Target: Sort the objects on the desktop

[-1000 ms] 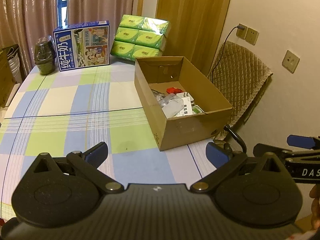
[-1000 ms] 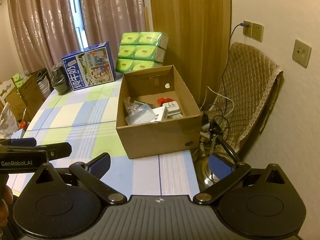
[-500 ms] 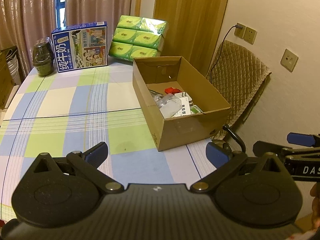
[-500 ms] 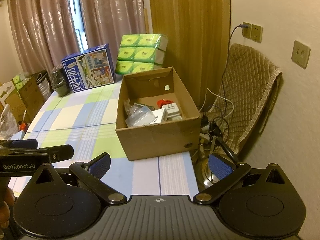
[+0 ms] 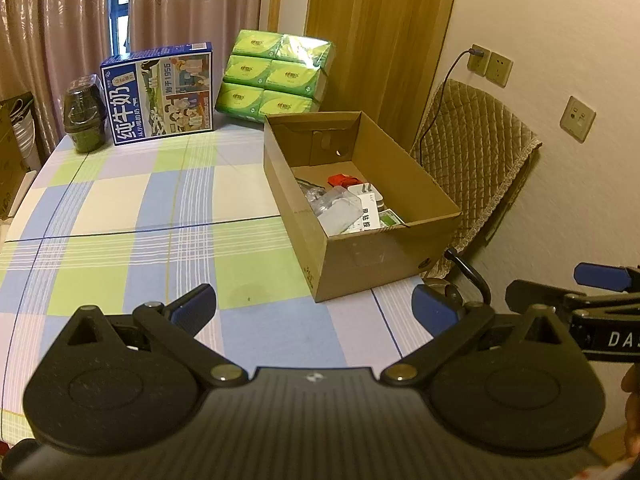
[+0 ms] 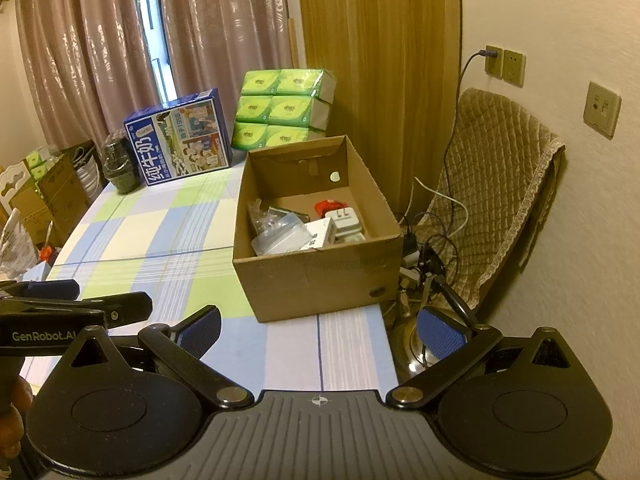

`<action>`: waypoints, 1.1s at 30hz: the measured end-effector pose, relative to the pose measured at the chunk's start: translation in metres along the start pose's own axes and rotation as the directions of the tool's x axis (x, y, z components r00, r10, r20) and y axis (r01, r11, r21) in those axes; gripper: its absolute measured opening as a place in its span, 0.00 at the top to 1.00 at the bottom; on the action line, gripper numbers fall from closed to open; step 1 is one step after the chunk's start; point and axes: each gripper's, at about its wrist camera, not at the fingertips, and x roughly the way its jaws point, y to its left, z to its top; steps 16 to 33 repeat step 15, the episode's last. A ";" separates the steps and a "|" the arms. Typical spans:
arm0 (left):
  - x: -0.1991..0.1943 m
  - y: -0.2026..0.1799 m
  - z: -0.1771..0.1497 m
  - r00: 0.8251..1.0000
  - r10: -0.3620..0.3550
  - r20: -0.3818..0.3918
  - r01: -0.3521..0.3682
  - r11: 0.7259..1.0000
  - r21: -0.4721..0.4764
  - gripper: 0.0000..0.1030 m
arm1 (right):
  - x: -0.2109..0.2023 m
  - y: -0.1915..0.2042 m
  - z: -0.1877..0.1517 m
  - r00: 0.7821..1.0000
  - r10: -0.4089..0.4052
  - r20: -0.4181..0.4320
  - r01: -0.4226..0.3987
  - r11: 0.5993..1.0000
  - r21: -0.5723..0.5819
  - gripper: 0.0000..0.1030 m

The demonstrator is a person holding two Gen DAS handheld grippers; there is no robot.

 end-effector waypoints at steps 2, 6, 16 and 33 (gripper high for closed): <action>0.000 0.000 0.000 1.000 -0.001 0.000 0.001 1.000 -0.001 0.01 | 0.000 0.001 0.001 1.000 0.000 -0.001 0.000 1.000 -0.004 0.02; 0.000 0.001 0.001 1.000 -0.005 0.002 0.005 1.000 0.002 0.01 | 0.000 0.001 0.001 1.000 -0.001 0.001 0.001 1.000 -0.003 0.02; -0.001 0.005 0.001 1.000 -0.008 0.024 0.008 1.000 0.009 0.01 | 0.001 0.001 -0.001 1.000 -0.004 -0.003 0.004 1.000 -0.005 0.02; -0.001 0.005 0.001 1.000 -0.008 0.024 0.008 1.000 0.009 0.01 | 0.001 0.001 -0.001 1.000 -0.004 -0.003 0.004 1.000 -0.005 0.02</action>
